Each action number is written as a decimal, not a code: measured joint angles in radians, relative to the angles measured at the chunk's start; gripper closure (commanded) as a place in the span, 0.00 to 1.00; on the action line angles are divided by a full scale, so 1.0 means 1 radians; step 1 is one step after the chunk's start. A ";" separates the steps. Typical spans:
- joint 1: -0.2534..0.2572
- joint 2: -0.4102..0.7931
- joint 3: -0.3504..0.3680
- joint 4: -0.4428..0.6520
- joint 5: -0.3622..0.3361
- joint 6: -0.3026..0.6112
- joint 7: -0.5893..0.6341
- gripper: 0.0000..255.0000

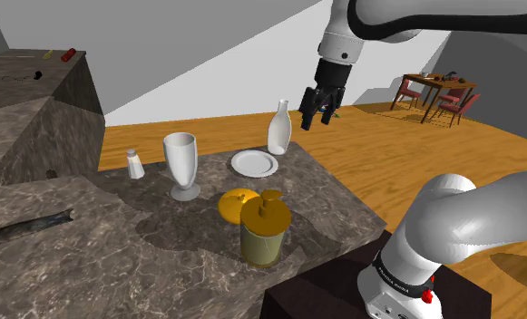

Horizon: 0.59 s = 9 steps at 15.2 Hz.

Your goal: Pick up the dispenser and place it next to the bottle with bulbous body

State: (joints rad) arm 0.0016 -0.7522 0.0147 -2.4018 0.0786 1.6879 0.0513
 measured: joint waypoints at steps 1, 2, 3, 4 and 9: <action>0.000 0.000 0.000 0.000 0.000 0.000 0.000 0.00; 0.005 0.001 0.010 -0.007 0.004 0.006 0.008 0.00; 0.012 -0.004 0.025 -0.021 0.010 0.011 0.020 0.00; 0.020 -0.004 0.044 -0.033 0.018 0.020 0.034 0.00; 0.070 0.031 0.151 -0.077 0.065 0.075 0.116 0.00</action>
State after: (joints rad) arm 0.0712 -0.7213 0.1655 -2.4790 0.1433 1.7633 0.1674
